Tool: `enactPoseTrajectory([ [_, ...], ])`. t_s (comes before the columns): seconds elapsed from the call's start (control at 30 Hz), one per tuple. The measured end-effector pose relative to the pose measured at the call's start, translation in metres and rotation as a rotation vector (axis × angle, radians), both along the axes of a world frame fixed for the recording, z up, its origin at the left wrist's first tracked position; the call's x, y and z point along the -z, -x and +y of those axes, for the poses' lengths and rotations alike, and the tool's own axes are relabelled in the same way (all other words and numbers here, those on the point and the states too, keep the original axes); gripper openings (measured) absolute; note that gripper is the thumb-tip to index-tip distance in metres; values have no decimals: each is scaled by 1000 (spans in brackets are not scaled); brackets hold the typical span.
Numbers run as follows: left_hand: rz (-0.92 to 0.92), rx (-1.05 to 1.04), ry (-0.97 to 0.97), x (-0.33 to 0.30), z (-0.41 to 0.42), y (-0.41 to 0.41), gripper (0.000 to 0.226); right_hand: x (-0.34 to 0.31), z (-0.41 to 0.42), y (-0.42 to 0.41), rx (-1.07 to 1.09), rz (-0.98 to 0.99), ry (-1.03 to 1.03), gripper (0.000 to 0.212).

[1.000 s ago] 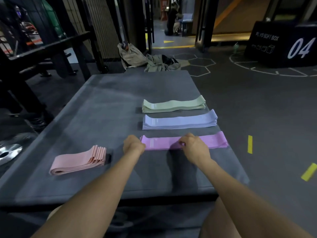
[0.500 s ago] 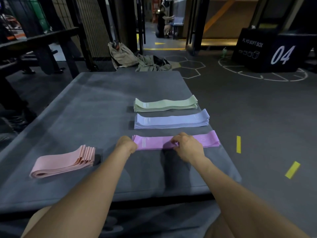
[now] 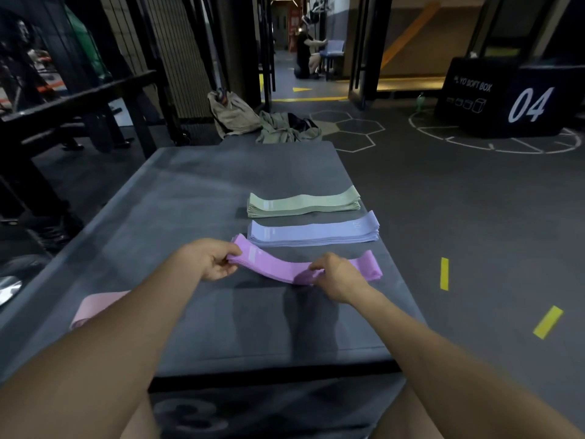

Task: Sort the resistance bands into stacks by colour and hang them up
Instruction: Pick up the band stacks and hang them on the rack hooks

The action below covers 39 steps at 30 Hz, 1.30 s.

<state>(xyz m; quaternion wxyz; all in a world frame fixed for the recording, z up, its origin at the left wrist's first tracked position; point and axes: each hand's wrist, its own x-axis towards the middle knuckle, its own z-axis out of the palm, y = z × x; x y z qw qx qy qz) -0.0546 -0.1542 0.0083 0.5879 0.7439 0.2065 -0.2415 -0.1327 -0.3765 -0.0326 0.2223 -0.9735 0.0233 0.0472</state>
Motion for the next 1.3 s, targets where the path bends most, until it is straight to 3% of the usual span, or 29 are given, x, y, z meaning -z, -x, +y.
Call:
enactPoseTrajectory([
  [0.2, -174, -27, -171, -20, 3, -9, 22, -5, 4, -7, 35, -4, -63, 29],
  [0.3, -292, 17, -240, -19, -32, -7, 13, -9, -2, -9, 101, -36, -229, 22],
  [0.43, -429, 156, -313, -1, -92, 12, 20, -17, -19, -6, 147, -96, -430, 20],
  [0.57, -501, 238, -407, 17, -137, 30, 22, -11, -42, -7, 219, -69, -517, 35],
  [0.7, -535, 273, -425, 26, -161, 40, 10, 0, -56, -8, 244, -55, -500, 23],
  [0.83, -562, 340, -443, 38, -170, 45, 13, 14, -64, -9, 316, -40, -539, 25],
  [1.03, -563, 559, -245, 52, -156, 45, 27, 22, -65, -9, 428, -54, -627, 37],
  [1.17, -571, 665, -204, 55, -149, 46, 49, 14, -61, -3, 461, -61, -488, 27],
  [1.3, -586, 650, -216, 50, -148, 41, 37, 6, -60, 1, 464, -56, -346, 15],
])
